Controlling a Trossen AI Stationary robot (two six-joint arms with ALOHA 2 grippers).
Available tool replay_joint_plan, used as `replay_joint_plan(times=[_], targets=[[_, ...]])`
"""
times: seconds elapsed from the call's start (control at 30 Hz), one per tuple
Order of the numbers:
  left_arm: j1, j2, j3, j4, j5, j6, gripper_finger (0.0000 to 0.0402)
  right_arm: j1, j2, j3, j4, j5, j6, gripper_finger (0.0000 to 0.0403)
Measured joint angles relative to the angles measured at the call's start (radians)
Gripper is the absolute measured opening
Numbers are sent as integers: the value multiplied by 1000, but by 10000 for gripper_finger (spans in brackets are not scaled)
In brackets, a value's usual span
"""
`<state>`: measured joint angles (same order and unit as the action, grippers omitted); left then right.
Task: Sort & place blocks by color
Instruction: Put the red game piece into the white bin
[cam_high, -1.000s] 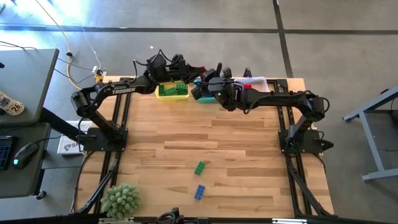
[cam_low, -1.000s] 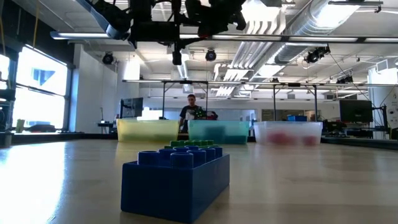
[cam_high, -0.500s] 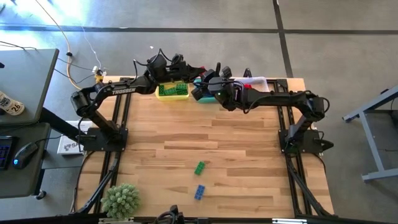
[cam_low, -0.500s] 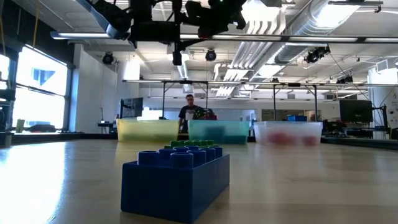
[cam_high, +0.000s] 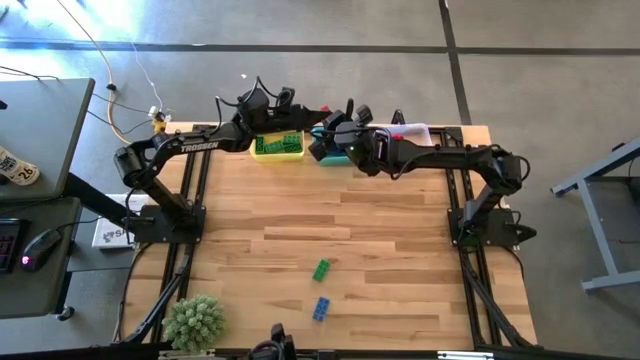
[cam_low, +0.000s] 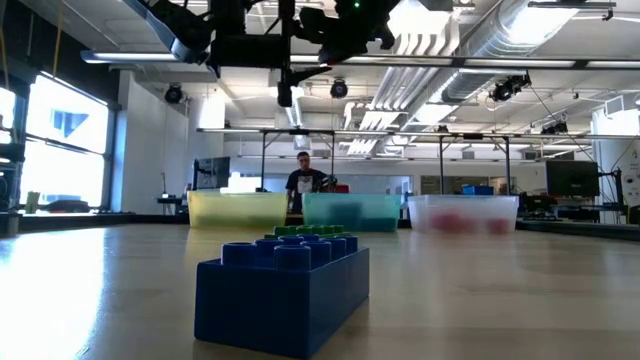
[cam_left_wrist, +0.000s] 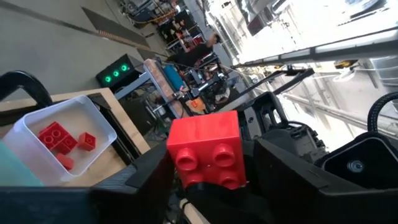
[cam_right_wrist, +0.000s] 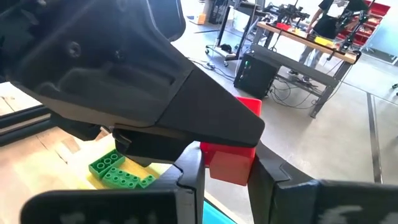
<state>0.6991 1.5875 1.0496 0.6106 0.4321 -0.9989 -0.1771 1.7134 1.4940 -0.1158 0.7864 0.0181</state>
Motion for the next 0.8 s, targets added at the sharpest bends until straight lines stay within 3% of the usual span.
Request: replay_joint_plan(times=[0.23, 0.5, 0.8], targets=[[4, 0, 0, 2, -28, 1, 242, -20, 0, 28, -76, -6, 0, 56], [42, 0, 0, -2, -20, 63, 242, -76, 2, 116, -398, 7, 13, 56], [53, 0, 0, -10, -21, 180, 241, -185, 2, 148, -719, -150, 138, 56]])
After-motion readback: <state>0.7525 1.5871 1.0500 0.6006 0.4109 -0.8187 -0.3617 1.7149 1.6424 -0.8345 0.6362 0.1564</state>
